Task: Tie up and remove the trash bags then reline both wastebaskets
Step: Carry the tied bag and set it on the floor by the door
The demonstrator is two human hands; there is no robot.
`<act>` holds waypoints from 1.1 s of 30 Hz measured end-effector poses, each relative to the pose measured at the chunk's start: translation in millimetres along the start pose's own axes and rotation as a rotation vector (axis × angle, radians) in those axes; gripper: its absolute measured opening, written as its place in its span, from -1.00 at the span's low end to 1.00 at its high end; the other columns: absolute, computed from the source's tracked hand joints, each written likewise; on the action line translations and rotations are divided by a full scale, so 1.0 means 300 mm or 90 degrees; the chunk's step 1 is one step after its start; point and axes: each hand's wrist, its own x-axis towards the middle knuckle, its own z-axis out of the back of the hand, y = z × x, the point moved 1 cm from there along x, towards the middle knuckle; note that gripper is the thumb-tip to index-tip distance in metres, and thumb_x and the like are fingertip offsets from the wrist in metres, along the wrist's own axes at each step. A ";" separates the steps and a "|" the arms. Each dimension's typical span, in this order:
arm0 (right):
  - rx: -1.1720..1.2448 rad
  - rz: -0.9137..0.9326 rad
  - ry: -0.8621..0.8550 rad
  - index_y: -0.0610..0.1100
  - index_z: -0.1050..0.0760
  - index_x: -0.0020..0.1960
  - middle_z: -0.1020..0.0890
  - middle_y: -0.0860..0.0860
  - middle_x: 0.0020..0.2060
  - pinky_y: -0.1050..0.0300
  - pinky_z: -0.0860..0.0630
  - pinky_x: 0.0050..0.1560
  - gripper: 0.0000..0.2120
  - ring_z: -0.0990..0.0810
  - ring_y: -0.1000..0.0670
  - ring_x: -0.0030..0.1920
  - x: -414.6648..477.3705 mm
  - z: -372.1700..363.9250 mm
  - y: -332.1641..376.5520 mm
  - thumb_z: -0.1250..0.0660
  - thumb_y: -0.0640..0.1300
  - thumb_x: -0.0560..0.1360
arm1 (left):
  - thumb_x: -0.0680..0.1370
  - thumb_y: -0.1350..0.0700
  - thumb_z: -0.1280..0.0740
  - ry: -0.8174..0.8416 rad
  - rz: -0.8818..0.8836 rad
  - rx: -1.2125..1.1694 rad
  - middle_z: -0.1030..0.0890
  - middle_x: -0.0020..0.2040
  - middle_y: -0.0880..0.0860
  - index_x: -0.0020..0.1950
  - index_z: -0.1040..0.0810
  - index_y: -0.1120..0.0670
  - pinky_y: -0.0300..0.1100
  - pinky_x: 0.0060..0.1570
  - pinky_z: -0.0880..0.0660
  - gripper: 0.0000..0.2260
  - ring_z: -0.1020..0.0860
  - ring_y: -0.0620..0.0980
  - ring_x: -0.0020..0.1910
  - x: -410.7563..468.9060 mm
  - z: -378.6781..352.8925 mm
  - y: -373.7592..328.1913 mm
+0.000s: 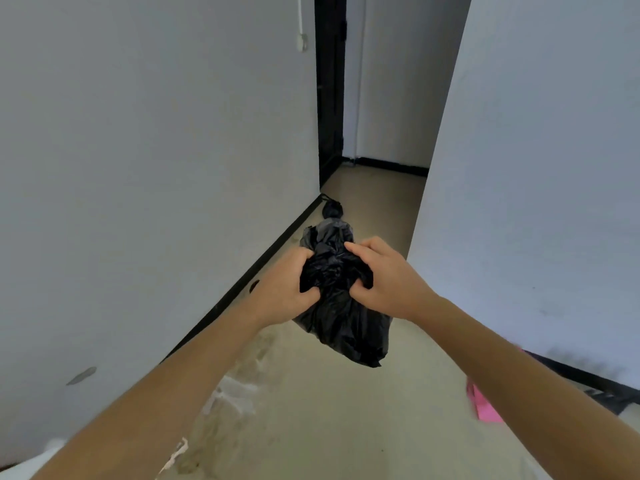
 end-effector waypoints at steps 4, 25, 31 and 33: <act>-0.005 0.007 0.010 -0.18 -0.29 0.53 -0.42 0.01 0.27 0.29 -0.45 0.16 -0.31 -0.51 0.07 0.12 0.342 -0.072 -0.348 -0.35 -0.03 0.45 | 0.51 0.13 -0.39 0.002 -0.015 0.029 -0.49 0.15 0.05 0.25 -0.40 0.10 -0.06 0.08 -0.49 -0.65 -0.49 -0.01 0.09 0.477 -0.072 0.158; -0.045 0.057 0.142 -0.24 -0.19 0.57 -0.31 -0.03 0.34 0.07 -0.58 0.11 -0.24 -0.54 -0.01 0.15 2.383 -0.435 -1.567 -0.31 -0.03 0.43 | 0.49 0.14 -0.36 -0.042 0.074 0.045 -0.48 0.12 0.05 0.25 -0.39 0.11 -0.01 0.04 -0.50 -0.64 -0.50 0.05 0.07 2.577 0.051 1.180; -0.033 -0.002 0.107 -0.22 -0.18 0.57 -0.29 0.05 0.31 -0.01 -0.61 0.04 -0.20 -0.54 -0.02 0.13 2.897 -0.450 -1.881 -0.27 0.06 0.41 | 0.47 0.18 -0.38 -0.016 0.039 0.024 -0.50 0.14 0.13 0.26 -0.41 0.18 -0.04 0.08 -0.48 -0.61 -0.51 0.08 0.09 3.207 0.156 1.365; -0.025 -0.019 0.098 -0.20 -0.17 0.58 -0.28 0.08 0.30 0.02 -0.61 0.05 -0.20 -0.54 0.00 0.10 3.016 -0.454 -1.986 -0.27 0.07 0.42 | 0.48 0.23 -0.39 -0.004 0.014 0.033 -0.49 0.15 0.12 0.27 -0.41 0.19 -0.12 0.04 -0.45 -0.62 -0.50 0.07 0.08 3.380 0.151 1.406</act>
